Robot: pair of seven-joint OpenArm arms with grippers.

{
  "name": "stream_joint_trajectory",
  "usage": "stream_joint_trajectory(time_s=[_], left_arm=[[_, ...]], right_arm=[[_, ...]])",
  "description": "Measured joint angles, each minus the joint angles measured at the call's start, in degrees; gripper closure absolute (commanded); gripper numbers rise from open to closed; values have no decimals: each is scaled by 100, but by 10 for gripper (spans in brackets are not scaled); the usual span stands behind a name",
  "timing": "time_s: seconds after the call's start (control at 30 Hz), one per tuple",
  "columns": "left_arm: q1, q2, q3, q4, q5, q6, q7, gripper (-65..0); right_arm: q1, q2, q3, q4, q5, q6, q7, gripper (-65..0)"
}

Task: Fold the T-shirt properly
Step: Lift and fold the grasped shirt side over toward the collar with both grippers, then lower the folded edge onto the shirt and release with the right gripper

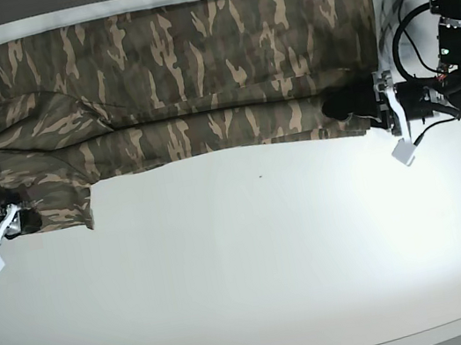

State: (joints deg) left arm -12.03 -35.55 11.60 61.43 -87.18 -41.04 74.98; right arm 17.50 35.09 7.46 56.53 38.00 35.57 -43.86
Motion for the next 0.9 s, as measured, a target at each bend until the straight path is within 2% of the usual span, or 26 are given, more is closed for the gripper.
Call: stream_joint_trajectory(time_s=[0.03, 0.17, 0.2, 0.3, 0.4, 0.47, 0.6, 0.77, 0.83, 0.9], left_arm=[[0, 0, 0, 0, 0, 0, 0, -343], [0, 0, 0, 2, 0, 0, 2, -343], [0, 0, 0, 4, -2, 0, 0, -343], [0, 0, 0, 4, 0, 2, 2, -343], [0, 0, 0, 4, 0, 0, 0, -343], [0, 0, 0, 4, 0, 0, 0, -343], [0, 0, 0, 4, 0, 2, 0, -343], [0, 0, 0, 4, 0, 2, 0, -343], [0, 0, 0, 4, 0, 2, -2, -343], [2, 0, 0, 4, 0, 2, 0, -343]], right_arm=[[15, -33, 0, 0, -308, -306, 87, -347], [15, -101, 9, 4, -901, -922, 348, -347], [26, -125, 9, 4, -1012, -1014, 387, -347], [22, -131, 11, 4, -1012, -1014, 387, -347], [-35, -131, 13, 4, -949, -828, 387, -319], [-103, -131, 13, 4, -863, -702, 428, -231], [-188, -114, 24, 4, -433, -501, 356, -9], [-131, -114, 24, 4, 170, 203, 72, 0], [-59, -116, 17, 2, 474, 450, -210, 0], [17, -118, 13, 2, 916, 407, -448, 0]])
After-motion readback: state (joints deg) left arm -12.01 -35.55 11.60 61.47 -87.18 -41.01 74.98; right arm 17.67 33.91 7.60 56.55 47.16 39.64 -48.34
